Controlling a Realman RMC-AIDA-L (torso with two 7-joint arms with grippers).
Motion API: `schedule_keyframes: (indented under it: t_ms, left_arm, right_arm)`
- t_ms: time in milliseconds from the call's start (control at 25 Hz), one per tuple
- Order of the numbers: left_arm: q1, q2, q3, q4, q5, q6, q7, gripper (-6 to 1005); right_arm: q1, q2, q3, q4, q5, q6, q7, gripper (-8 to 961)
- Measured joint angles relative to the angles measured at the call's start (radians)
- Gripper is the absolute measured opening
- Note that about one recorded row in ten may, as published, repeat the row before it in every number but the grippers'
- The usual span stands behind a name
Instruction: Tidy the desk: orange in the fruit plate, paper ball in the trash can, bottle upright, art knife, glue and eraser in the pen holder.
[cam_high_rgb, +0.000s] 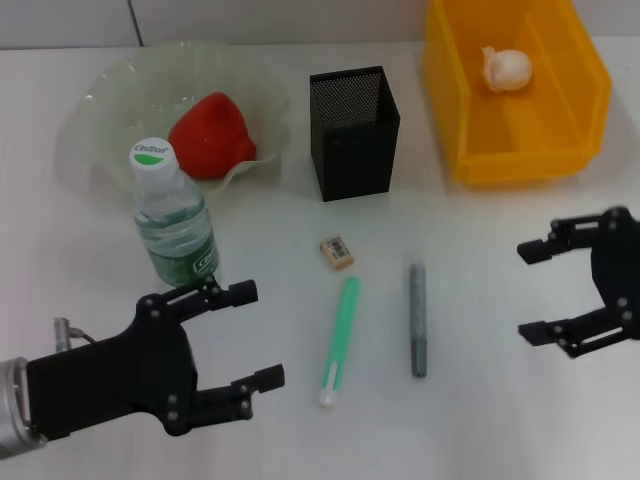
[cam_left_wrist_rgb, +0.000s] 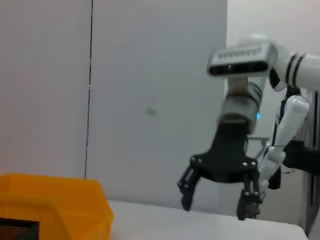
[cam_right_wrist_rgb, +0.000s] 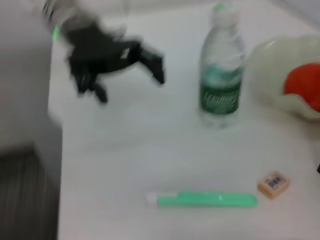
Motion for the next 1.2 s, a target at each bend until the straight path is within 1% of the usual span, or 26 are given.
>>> schedule_keyframes:
  t_ms: [80, 120, 160, 280, 320, 360, 440, 520, 560, 680, 720, 760, 800, 880, 920, 960, 1000, 1040, 1080, 1200]
  left_arm:
    - [-0.008, 0.001, 0.0, -0.017, 0.002, -0.001, -0.004, 813]
    - [-0.011, 0.001, 0.005, -0.02, 0.003, 0.003, -0.008, 813]
    - [-0.011, 0.001, 0.005, -0.02, 0.003, 0.003, -0.008, 813]
    - [-0.012, 0.002, 0.022, -0.021, 0.004, 0.005, -0.009, 813]
    - [-0.013, 0.002, 0.03, -0.022, 0.004, 0.004, -0.009, 813]
    - [-0.013, 0.002, 0.03, -0.022, 0.004, 0.004, -0.009, 813]
    - [-0.012, 0.003, 0.036, -0.019, 0.005, 0.005, -0.009, 813]
    - [-0.01, 0.003, 0.041, -0.013, 0.006, 0.006, -0.009, 813]
    - [-0.009, 0.004, 0.043, -0.012, 0.007, 0.006, -0.01, 813]
    - [-0.011, 0.005, 0.041, -0.011, 0.007, 0.007, -0.033, 813]
    - [-0.013, 0.006, 0.04, -0.01, 0.007, 0.007, -0.041, 813]
    - [-0.013, 0.006, 0.04, -0.01, 0.007, 0.007, -0.041, 812]
    - [-0.013, 0.008, 0.042, -0.009, 0.007, 0.005, -0.045, 812]
    - [-0.012, 0.008, 0.044, 0.0, 0.031, -0.001, -0.042, 812]
    - [-0.012, 0.008, 0.044, 0.0, 0.031, -0.001, -0.042, 812]
    - [-0.012, 0.008, 0.044, 0.0, 0.031, -0.001, -0.042, 812]
    - [-0.015, 0.002, 0.048, 0.034, 0.116, -0.02, -0.017, 812]
    - [-0.015, 0.002, 0.048, 0.034, 0.116, -0.02, -0.017, 812]
    - [-0.014, 0.0, 0.048, 0.035, 0.128, -0.062, -0.013, 812]
    - [-0.009, -0.001, 0.039, 0.003, 0.123, -0.084, -0.014, 812]
  right_arm:
    - [0.068, 0.005, -0.022, -0.07, -0.084, -0.038, -0.005, 839]
    - [0.123, 0.007, -0.072, -0.109, -0.138, -0.049, -0.02, 839]
    - [0.123, 0.007, -0.072, -0.109, -0.138, -0.049, -0.02, 839]
    - [0.203, 0.008, -0.189, -0.131, -0.228, -0.032, -0.038, 839]
    - [0.244, 0.011, -0.281, -0.143, -0.272, -0.007, -0.045, 839]
    - [0.244, 0.011, -0.281, -0.143, -0.272, -0.007, -0.045, 839]
    - [0.27, 0.012, -0.377, -0.159, -0.29, 0.029, -0.045, 839]
    - [0.293, 0.012, -0.442, -0.171, -0.299, 0.05, -0.04, 839]
    - [0.311, 0.012, -0.461, -0.167, -0.303, 0.054, -0.03, 839]
    - [0.361, 0.014, -0.47, -0.11, -0.302, 0.062, -0.026, 839]
    - [0.365, 0.016, -0.491, -0.08, -0.302, 0.084, -0.066, 839]
    - [0.365, 0.016, -0.491, -0.08, -0.302, 0.084, -0.066, 839]
    - [0.359, 0.016, -0.515, -0.067, -0.304, 0.104, -0.089, 839]
    - [0.335, 0.013, -0.57, -0.042, -0.329, 0.167, -0.155, 839]
    - [0.315, 0.014, -0.592, -0.009, -0.364, 0.218, -0.229, 839]
    - [0.315, 0.014, -0.592, -0.009, -0.364, 0.218, -0.229, 839]
    - [0.312, 0.015, -0.597, 0.012, -0.376, 0.245, -0.263, 839]
    - [0.308, 0.015, -0.604, 0.031, -0.381, 0.265, -0.291, 839]
    - [0.302, 0.015, -0.612, 0.045, -0.382, 0.282, -0.311, 839]
    - [0.289, 0.014, -0.623, 0.049, -0.381, 0.285, -0.353, 838]
